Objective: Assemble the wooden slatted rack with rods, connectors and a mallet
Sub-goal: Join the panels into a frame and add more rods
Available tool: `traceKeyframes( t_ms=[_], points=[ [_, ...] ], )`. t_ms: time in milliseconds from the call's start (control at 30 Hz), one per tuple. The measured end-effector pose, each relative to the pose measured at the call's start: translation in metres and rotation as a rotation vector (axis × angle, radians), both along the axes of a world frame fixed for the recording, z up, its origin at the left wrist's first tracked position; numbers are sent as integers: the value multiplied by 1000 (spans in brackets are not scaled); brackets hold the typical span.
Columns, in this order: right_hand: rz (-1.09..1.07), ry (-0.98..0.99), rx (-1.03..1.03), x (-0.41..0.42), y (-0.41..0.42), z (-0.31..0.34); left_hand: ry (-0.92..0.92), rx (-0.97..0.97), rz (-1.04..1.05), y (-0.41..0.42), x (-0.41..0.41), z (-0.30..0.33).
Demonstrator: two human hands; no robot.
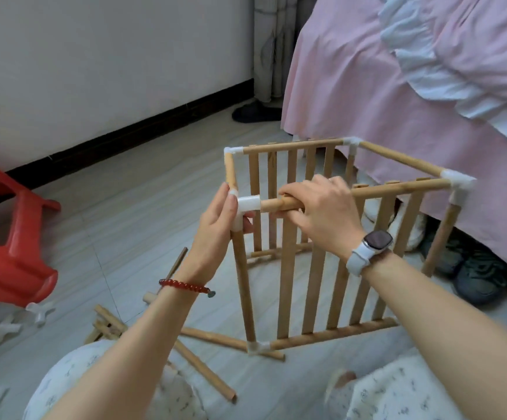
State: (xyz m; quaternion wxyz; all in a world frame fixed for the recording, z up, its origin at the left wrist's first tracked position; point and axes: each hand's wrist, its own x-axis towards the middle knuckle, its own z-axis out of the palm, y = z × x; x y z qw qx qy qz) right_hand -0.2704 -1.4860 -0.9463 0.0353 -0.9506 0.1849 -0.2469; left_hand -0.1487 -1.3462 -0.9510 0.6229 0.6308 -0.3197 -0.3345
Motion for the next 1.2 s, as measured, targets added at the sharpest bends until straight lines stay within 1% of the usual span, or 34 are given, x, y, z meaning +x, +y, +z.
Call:
traceKeyframes(
  t_ms=[67,133,167,267,333,367,433,533,600,633,667,767,833,933,1000,1100,1200],
  points=[
    [-11,-108,-13,4,-8,15,-103,-45,47,-10,4,22],
    [-16,-182,16,9,-16,31,-285,-85,16,-20,11,44],
    [-22,-198,45,12,-18,37,-373,-65,-9,-25,15,53],
    [-85,-199,150,20,-27,65,-665,110,13,-49,26,87],
    [-93,-144,249,22,-31,78,-900,267,127,-61,25,104],
    [-85,-124,267,22,-32,81,-980,299,185,-64,23,108],
    [-55,-117,268,23,-32,83,-1064,299,245,-66,23,110],
    [2,-72,297,31,-38,89,-1142,227,260,-64,33,107],
    [57,5,343,42,-44,95,-1194,272,286,-62,44,106],
    [84,51,370,48,-47,97,-1188,287,283,-62,49,104],
    [103,92,389,53,-49,98,-1138,284,264,-62,54,100],
    [85,208,366,71,-52,90,-801,241,179,-63,66,83],
    [56,257,298,84,-52,79,-632,250,135,-63,73,69],
    [38,272,159,106,-50,55,-503,258,123,-63,87,45],
    [55,275,104,119,-51,37,-440,263,118,-65,98,26],
    [72,299,83,133,-59,15,-354,281,134,-71,109,3],
    [65,356,108,145,-65,-8,-254,295,151,-78,120,-26]
  ],
)
